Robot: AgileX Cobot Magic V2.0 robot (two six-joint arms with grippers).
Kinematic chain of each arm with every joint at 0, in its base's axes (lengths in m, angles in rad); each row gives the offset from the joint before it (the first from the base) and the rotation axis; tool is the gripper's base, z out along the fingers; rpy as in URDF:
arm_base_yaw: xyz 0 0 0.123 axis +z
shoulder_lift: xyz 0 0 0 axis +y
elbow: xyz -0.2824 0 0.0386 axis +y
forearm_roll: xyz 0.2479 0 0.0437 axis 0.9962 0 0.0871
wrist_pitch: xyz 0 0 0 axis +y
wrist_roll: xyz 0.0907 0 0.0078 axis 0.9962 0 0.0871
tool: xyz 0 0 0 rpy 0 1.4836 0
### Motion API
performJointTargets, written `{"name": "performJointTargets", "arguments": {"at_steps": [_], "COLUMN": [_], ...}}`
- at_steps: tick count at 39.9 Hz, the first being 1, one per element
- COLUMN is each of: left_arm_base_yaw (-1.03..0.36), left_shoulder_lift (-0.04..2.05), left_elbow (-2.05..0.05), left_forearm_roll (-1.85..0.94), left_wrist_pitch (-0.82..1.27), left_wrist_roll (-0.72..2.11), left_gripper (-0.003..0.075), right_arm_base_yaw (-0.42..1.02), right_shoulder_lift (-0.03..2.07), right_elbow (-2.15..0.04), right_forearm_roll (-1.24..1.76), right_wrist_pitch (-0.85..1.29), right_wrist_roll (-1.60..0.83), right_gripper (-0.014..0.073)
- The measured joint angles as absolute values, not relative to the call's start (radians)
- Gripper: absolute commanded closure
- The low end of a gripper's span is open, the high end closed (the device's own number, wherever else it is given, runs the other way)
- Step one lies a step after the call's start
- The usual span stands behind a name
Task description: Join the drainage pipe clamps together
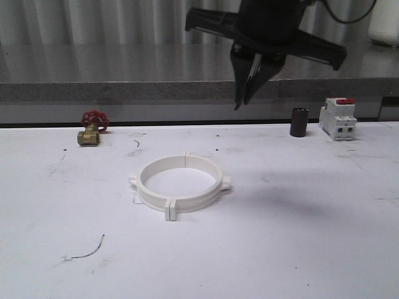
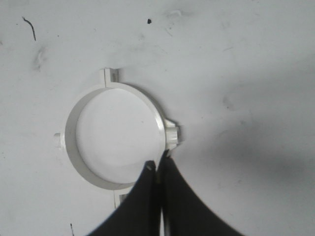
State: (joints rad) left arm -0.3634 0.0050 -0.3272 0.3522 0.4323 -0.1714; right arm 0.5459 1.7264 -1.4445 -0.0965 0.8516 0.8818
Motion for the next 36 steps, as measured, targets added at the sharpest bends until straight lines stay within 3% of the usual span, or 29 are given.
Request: {"name": "performJointTargets", "arguments": {"at_steps": [9, 20, 29, 36], "left_arm_base_yaw": [-0.363, -0.363, -0.363, -0.363], "left_shoulder_lift": [0.005, 0.005, 0.005, 0.005], "left_elbow": [-0.327, -0.327, -0.327, -0.327], "left_forearm_roll": [0.352, 0.352, 0.352, 0.352], "left_wrist_pitch": [0.432, 0.432, 0.432, 0.432], "left_wrist_roll": [-0.171, -0.171, -0.171, -0.171], "left_gripper": [0.0741, 0.0741, 0.0741, 0.0741], "right_arm_base_yaw": [0.48, 0.288, 0.147, 0.143], "right_shoulder_lift": [1.62, 1.421, 1.166, 0.905], "right_elbow": [-1.444, -1.38, -1.136, -0.852], "right_forearm_roll": [-0.063, -0.019, -0.035, -0.054], "right_wrist_pitch": [0.939, 1.012, 0.977, 0.768], "right_wrist_roll": [0.717, 0.427, 0.241, 0.182], "right_gripper": [0.0707, 0.0707, 0.0707, 0.0707]}}
